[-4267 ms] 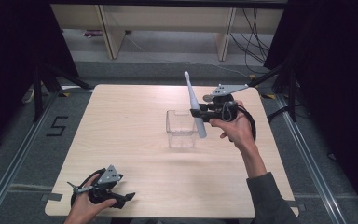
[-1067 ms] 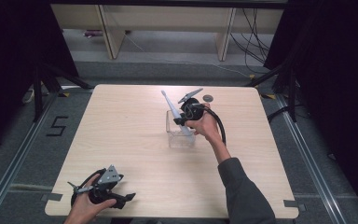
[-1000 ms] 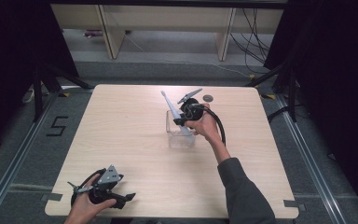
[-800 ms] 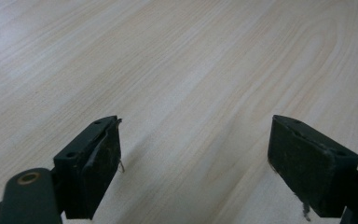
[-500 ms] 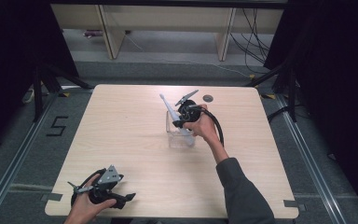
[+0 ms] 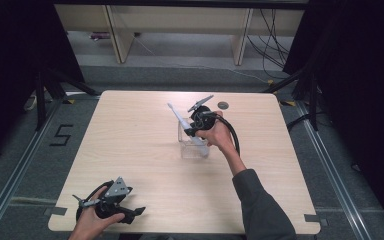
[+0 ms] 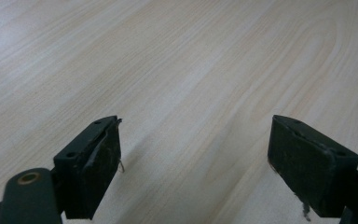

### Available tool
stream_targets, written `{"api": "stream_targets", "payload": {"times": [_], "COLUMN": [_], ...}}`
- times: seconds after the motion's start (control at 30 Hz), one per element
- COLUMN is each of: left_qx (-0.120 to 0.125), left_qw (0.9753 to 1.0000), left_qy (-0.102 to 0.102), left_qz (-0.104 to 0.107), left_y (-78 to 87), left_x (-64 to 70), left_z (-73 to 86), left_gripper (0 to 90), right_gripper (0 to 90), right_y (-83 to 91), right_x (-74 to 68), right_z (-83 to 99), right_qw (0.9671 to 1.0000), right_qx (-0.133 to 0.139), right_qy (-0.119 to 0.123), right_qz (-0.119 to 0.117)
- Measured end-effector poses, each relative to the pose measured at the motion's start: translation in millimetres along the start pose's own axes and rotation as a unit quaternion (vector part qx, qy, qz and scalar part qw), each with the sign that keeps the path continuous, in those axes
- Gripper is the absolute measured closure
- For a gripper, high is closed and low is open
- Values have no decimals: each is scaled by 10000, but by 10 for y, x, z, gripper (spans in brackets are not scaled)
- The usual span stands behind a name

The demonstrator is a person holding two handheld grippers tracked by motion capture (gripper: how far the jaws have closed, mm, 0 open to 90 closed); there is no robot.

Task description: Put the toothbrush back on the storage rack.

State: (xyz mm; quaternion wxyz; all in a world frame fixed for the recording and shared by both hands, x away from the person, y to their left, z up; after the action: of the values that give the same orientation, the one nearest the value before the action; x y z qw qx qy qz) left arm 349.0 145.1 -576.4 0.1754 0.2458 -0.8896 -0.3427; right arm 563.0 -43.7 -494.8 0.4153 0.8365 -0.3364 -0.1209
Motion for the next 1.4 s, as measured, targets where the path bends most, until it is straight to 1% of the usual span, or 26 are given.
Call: {"api": "stream_targets", "payload": {"times": [0.07,0.1,0.17,0.2,0.23,0.33,0.4,0.43,0.47,0.5,0.53,0.57,0.6,0.63,0.67,0.87,0.9,0.93,1.03,1.07,1.1,1.13,1.23,1.3,1.37,1.4], "left_qx": [-29,-10,-21,-32,-44,-32,-22,-22,-32,-47,-42,-42,-31,-37,-44,-2,-29,-64,-48,-38,-37,-41,-36,-67,-55,-59], "left_qw": [10000,10000,10000,10000,10000,10000,10000,10000,10000,10000,10000,10000,10000,10000,10000,10000,10000,10000,10000,10000,10000,10000,10000,10000,10000,10000], "left_qy": [-21,19,-3,-6,-8,-8,-4,-4,-2,-16,-12,-12,-2,-3,-1,-3,-9,-17,-7,-9,-7,-3,-20,-21,-14,-8], "left_qz": [-39,-6,-35,-43,-44,-37,-51,-51,-47,-45,-47,-47,-48,-50,-51,-72,-65,-58,-59,-62,-67,-65,-50,-59,-61,-60], "left_y": [3,1,2,0,0,1,2,2,1,2,1,1,0,1,1,5,6,4,2,3,3,3,0,7,2,2], "left_x": [-12,1,-10,-16,-16,-11,-17,-17,-16,-17,-16,-16,-16,-17,-17,-19,-22,-28,-19,-21,-23,-21,-21,-18,-22,-24], "left_z": [5,3,6,8,11,8,5,5,9,11,10,10,8,10,12,4,8,14,13,9,10,13,11,14,16,16], "left_gripper": [168,168,168,168,168,168,168,168,168,168,168,168,168,168,168,168,168,168,168,168,168,168,168,168,168,168], "right_gripper": [585,583,574,558,550,531,515,500,487,481,476,476,451,440,429,398,395,394,387,386,385,384,379,379,379,378], "right_y": [37,71,95,137,144,190,227,230,277,274,320,320,349,362,375,490,487,514,531,534,538,556,570,584,627,648], "right_x": [13,6,18,2,7,12,16,27,21,31,16,16,42,23,32,29,35,35,43,58,36,62,66,74,81,75], "right_z": [-17,-8,-18,0,-13,-12,-7,-22,-10,-26,-16,-16,-75,-70,-89,-78,-97,-76,-64,-62,-65,-49,-40,-45,-29,-28], "right_qw": [10000,10000,9999,9998,9998,9995,9995,9992,9991,9988,9989,9989,9983,9983,9976,9975,9966,9972,9970,9968,9960,9966,9960,9958,9960,9951], "right_qx": [93,46,128,73,179,258,230,328,248,356,272,272,579,564,673,684,802,708,714,748,803,763,812,880,833,892], "right_qy": [0,-82,-5,-181,-58,-202,-201,-222,-323,-321,-383,-383,-59,-106,-106,-143,-145,-189,-278,-230,-389,-291,-341,-244,-281,-409], "right_qz": [2,5,22,24,-33,11,7,82,79,136,86,86,63,31,85,100,123,110,119,130,98,138,147,118,140,136]}}
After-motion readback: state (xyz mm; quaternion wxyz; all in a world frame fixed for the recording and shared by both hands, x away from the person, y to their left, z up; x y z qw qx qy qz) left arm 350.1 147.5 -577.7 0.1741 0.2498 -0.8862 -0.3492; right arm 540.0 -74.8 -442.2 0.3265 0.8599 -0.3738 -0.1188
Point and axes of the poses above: each handheld gripper's, and its own axes: y roughly backward along the jaws, z roughly out of its underside, x roughly to its right, the point moved 10 cm from there along -y, roughly forward along the jaws, and after that the axes turned 7 degrees about z, right-handed, at the moved point
